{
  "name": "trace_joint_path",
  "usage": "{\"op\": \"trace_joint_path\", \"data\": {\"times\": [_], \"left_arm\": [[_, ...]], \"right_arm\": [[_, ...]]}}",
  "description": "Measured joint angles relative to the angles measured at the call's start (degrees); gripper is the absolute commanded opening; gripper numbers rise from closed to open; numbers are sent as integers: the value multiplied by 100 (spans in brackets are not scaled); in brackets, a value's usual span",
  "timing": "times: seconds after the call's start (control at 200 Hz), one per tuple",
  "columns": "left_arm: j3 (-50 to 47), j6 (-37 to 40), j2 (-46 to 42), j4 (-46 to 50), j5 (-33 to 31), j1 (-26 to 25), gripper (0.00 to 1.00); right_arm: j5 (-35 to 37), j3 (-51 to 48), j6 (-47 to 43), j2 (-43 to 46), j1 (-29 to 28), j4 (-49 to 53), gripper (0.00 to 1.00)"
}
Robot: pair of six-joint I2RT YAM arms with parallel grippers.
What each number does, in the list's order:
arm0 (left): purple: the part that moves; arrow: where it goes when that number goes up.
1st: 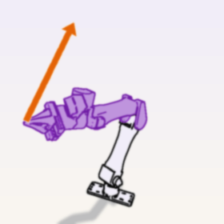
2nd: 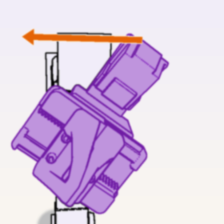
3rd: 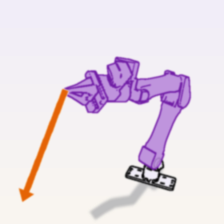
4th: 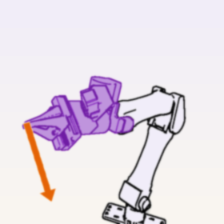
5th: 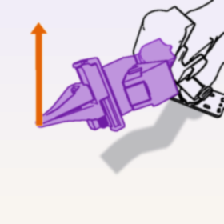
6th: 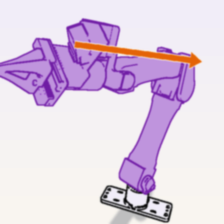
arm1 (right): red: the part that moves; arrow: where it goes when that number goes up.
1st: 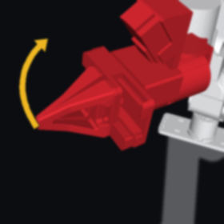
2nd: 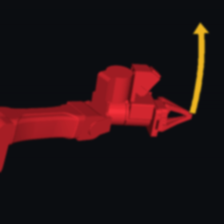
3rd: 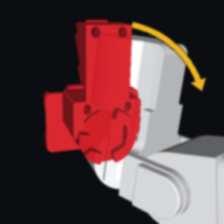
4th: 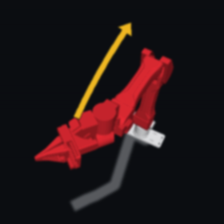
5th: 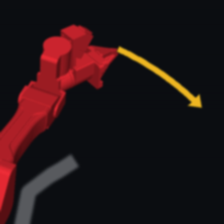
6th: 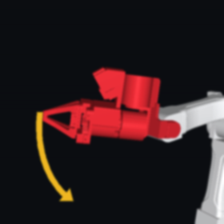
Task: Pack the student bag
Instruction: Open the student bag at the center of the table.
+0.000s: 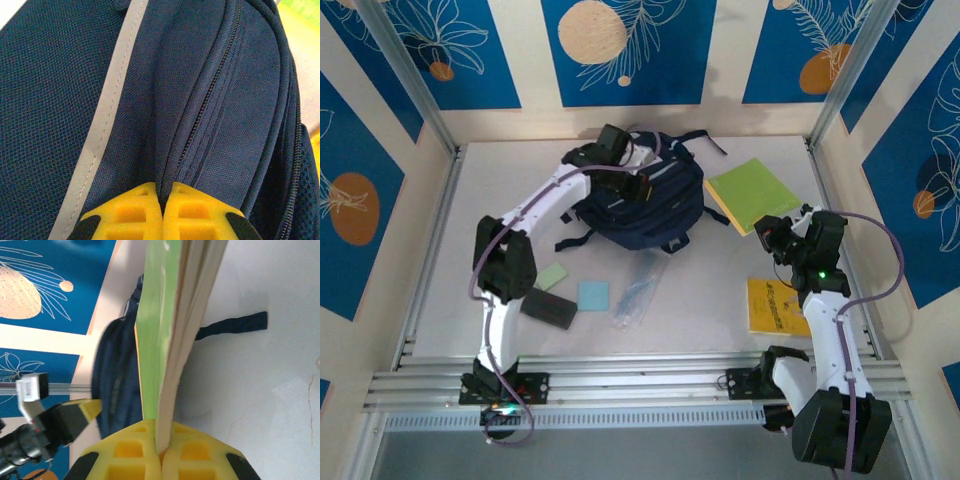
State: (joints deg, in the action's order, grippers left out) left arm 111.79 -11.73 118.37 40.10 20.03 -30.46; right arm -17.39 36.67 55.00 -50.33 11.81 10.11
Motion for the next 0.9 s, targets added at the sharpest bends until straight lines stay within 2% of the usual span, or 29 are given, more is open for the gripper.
{"op": "trace_joint_path", "data": {"times": [0.205, 0.495, 0.745, 0.895], "left_arm": [[0, -660, -153, -400, 651, 256, 0], [0, -745, -42, -328, 761, 175, 0], [140, -282, 249, -22, 15, -190, 0], [142, -254, 328, 17, -173, -291, 0]], "right_arm": [[-4, -22, 7, 20, -50, -22, 0], [109, -11, -151, 212, -98, 267, 0], [326, 149, -378, 289, -181, 588, 0], [367, 149, -400, 339, -223, 625, 0]]}}
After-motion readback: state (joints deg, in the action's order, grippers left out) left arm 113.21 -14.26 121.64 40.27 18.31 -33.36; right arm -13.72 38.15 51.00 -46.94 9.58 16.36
